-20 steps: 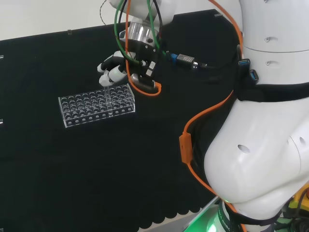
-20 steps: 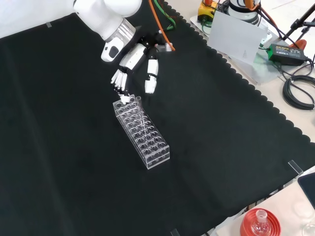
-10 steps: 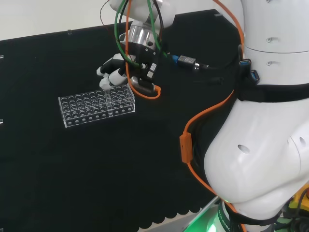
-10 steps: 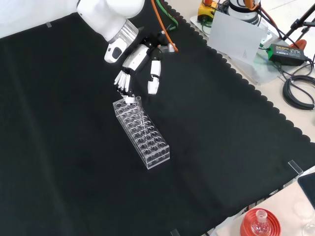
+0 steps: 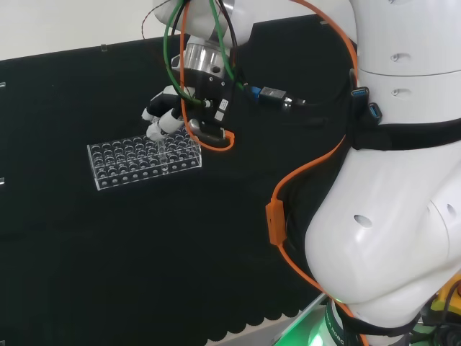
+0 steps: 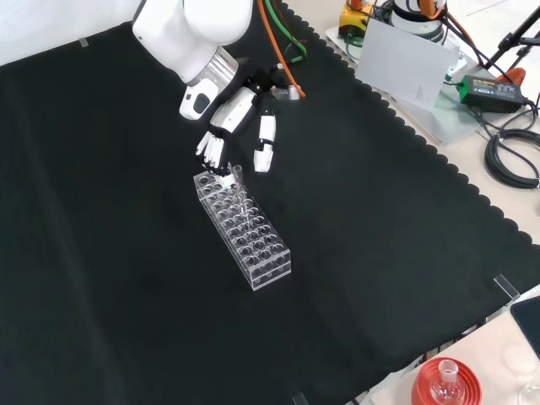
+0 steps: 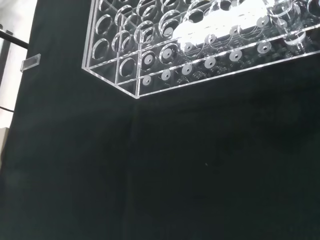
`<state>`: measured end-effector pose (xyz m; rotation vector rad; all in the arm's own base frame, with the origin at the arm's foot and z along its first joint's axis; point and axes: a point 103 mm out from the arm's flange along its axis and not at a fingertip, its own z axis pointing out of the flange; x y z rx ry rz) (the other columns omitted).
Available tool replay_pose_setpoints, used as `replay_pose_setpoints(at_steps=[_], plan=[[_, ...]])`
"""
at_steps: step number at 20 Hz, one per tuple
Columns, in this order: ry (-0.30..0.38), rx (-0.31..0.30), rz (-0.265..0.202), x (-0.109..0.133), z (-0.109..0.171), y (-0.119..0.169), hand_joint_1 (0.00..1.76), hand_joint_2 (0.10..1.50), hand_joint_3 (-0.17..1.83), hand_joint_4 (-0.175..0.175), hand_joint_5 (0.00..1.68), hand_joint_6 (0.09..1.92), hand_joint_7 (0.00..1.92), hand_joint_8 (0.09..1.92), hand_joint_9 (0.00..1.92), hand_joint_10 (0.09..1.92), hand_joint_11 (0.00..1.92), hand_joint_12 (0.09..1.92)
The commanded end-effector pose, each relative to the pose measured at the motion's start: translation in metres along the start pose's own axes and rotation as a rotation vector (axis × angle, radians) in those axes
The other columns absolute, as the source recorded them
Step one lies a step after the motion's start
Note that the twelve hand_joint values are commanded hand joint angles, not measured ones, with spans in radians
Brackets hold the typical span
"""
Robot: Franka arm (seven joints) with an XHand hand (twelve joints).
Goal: Pick up the test tube.
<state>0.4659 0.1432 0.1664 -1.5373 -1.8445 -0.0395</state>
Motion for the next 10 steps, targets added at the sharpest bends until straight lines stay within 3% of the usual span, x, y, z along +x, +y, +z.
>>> replay_pose_setpoints(at_steps=[1,10], plan=[[-0.02,0.003,0.005,-0.0022,0.0024,0.0006,1.1,1.04,-0.17,-0.047,0.42,0.73,0.46,0.84,0.33,0.94,0.0,1.51],[-0.041,-0.002,0.011,-0.0057,0.0038,0.0003,1.17,1.07,-0.17,-0.05,0.44,0.82,0.54,0.84,0.38,0.93,0.0,1.55]])
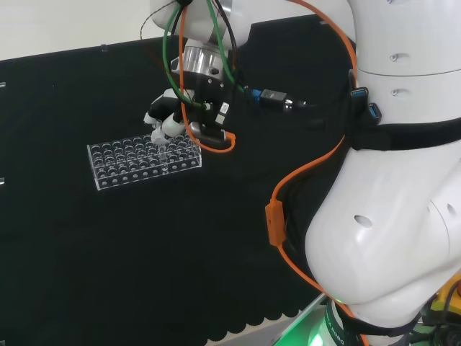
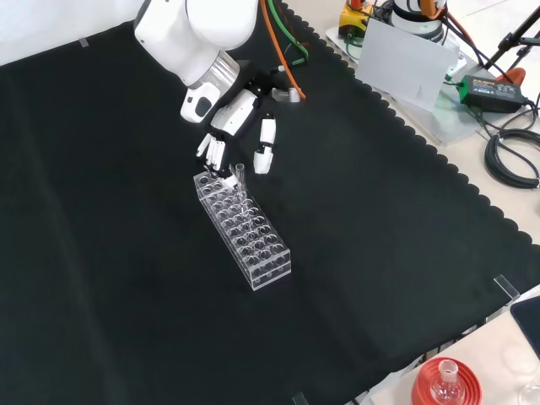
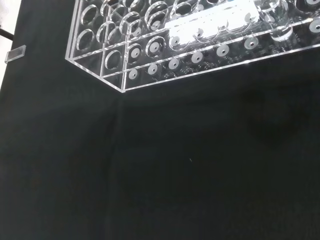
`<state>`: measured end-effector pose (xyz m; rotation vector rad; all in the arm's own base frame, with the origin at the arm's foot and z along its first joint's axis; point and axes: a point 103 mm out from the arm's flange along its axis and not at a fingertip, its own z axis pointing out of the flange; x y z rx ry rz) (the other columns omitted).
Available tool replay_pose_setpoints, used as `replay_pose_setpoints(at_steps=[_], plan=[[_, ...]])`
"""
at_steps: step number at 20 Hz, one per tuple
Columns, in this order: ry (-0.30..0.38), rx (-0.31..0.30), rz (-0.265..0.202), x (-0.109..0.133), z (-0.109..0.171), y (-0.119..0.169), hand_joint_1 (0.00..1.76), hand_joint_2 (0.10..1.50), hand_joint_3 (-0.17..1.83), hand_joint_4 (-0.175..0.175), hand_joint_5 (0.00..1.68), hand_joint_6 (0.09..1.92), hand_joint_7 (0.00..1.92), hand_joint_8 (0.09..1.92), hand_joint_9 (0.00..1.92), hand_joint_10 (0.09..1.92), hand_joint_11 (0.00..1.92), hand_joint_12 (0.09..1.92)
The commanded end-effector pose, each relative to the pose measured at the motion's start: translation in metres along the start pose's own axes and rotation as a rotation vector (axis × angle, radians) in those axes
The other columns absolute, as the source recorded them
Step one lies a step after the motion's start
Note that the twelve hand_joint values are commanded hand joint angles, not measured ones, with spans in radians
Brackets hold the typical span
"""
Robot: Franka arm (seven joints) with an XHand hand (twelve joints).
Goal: Pick up the test tube.
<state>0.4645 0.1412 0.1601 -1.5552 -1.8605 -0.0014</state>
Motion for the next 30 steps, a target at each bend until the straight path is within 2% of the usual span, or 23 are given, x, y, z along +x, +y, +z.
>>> replay_pose_setpoints(at_steps=[1,9,16,21,24,26,28,30], plan=[[-0.01,-0.011,-0.001,-0.001,-0.001,0.0,1.17,1.07,-0.17,-0.051,0.45,0.83,0.55,0.84,0.39,0.92,0.0,1.56],[-0.047,-0.035,0.013,-0.002,-0.009,0.006,1.17,1.09,-0.17,-0.072,0.56,0.91,0.73,0.81,0.51,0.88,0.06,1.57],[-0.079,-0.039,0.003,0.0,-0.013,0.012,1.21,1.11,-0.17,-0.083,0.62,0.93,0.82,0.79,0.59,0.84,0.13,1.54],[-0.112,-0.04,-0.011,0.003,-0.014,0.017,1.22,1.11,-0.17,-0.113,0.78,0.89,0.99,0.76,0.77,0.75,0.32,1.47],[-0.125,-0.038,-0.015,0.005,-0.013,0.019,1.17,1.15,-0.11,-0.165,0.94,0.99,1.07,0.75,0.84,0.73,0.39,1.46],[-0.131,-0.041,-0.017,0.005,-0.013,0.02,1.17,1.15,-0.1,-0.174,0.98,0.99,1.12,0.74,0.88,0.71,0.43,1.44],[-0.139,-0.051,-0.014,0.006,-0.014,0.02,1.23,1.12,-0.06,-0.175,1.0,0.96,1.08,0.86,0.91,0.7,0.47,1.42],[-0.154,-0.069,-0.012,0.007,-0.016,0.02,1.27,1.09,-0.04,-0.175,1.04,0.9,1.1,0.86,0.98,0.67,0.52,1.39]])
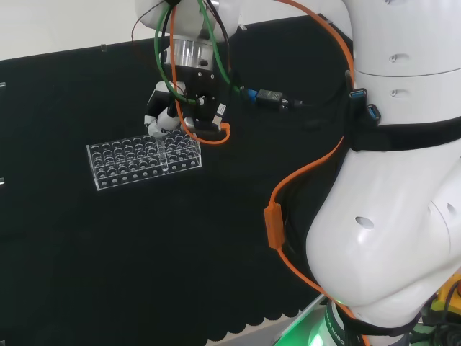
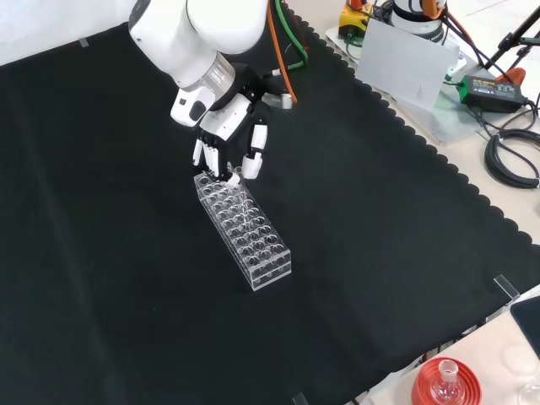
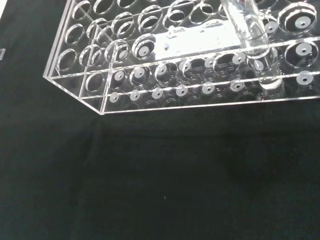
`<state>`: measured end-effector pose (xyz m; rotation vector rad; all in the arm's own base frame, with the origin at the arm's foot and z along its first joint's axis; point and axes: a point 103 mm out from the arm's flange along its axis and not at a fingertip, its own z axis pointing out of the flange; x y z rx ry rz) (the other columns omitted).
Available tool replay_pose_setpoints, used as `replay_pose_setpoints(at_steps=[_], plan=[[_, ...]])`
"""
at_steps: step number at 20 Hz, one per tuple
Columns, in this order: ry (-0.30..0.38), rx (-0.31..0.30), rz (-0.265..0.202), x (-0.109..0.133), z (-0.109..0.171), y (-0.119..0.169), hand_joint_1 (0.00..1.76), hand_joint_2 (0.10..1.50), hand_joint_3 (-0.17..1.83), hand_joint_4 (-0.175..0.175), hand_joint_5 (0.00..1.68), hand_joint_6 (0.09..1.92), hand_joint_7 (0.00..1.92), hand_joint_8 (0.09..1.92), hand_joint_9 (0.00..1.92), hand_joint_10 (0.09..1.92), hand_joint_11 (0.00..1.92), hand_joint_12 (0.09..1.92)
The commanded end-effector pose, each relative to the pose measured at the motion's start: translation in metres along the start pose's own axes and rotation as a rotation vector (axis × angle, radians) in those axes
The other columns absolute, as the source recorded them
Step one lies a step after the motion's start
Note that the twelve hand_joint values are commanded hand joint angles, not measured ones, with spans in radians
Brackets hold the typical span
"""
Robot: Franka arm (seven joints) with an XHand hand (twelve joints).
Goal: Pick up the test tube.
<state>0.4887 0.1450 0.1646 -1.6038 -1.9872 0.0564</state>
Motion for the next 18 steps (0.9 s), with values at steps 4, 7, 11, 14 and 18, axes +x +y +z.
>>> replay_pose_setpoints(at_steps=[4,7,11,14,18], plan=[[-0.064,-0.049,0.01,0.004,-0.003,-0.002,1.29,1.06,-0.06,-0.175,1.13,0.75,1.18,0.73,1.09,0.63,0.62,1.32],[-0.079,-0.062,0.008,0.005,-0.006,-0.002,1.3,1.09,-0.16,-0.175,1.18,0.67,1.23,0.66,1.16,0.62,0.68,1.27],[-0.094,-0.076,0.004,0.006,-0.01,-0.003,1.34,1.08,-0.16,-0.175,1.17,0.68,1.26,0.69,1.16,0.62,0.71,1.25],[-0.103,-0.077,0.002,0.007,-0.012,-0.003,1.4,1.07,-0.14,-0.175,1.14,0.73,1.28,0.78,1.12,0.59,0.72,1.24],[-0.106,-0.081,-0.003,0.007,-0.015,-0.004,1.41,1.07,-0.14,-0.175,1.14,0.73,1.29,0.8,1.12,0.58,0.72,1.24]])
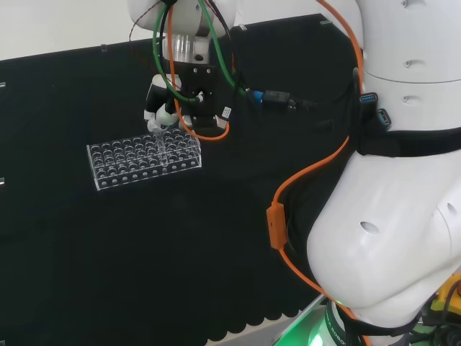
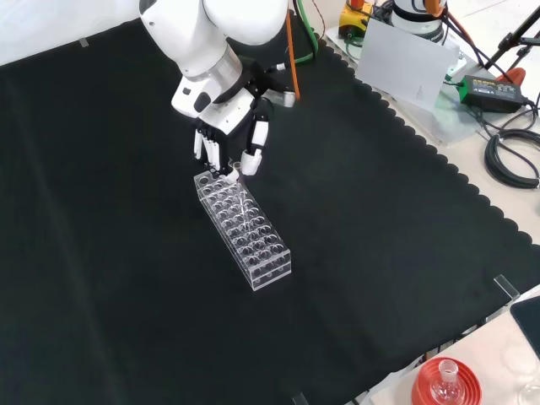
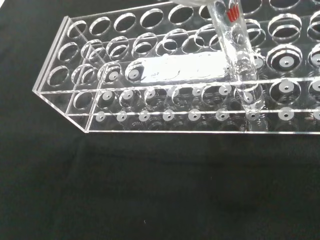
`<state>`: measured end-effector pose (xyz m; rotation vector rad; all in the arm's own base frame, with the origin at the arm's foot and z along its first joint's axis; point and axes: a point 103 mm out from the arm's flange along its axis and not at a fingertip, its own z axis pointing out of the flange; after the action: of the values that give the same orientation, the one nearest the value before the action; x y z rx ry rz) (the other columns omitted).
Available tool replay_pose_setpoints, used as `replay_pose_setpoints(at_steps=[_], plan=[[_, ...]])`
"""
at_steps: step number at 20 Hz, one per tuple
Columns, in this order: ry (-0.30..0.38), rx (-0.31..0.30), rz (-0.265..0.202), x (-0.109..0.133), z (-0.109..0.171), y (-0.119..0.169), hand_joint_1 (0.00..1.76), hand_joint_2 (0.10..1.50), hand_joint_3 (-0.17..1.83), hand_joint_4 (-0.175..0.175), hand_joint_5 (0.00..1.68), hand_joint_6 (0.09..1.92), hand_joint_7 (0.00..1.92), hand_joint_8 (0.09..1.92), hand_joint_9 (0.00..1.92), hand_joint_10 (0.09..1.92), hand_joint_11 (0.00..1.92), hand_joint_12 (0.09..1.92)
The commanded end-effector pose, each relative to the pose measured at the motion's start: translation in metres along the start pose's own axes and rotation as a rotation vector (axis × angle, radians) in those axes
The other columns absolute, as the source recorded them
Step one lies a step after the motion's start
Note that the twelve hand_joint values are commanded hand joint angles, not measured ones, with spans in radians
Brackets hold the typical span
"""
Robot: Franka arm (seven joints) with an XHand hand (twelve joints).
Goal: Pick up the test tube.
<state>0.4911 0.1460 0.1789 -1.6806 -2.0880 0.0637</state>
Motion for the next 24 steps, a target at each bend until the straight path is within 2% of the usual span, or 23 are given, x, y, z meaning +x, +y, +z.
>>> replay_pose_setpoints(at_steps=[1,24], plan=[[-0.007,-0.007,-0.005,0.001,-0.004,0.0,1.41,1.07,-0.14,-0.175,1.14,0.73,1.29,0.8,1.12,0.58,0.72,1.24],[-0.053,-0.056,-0.04,0.008,-0.056,-0.011,1.41,1.08,-0.17,-0.175,1.16,0.7,1.31,0.77,1.15,0.53,0.73,1.23]])
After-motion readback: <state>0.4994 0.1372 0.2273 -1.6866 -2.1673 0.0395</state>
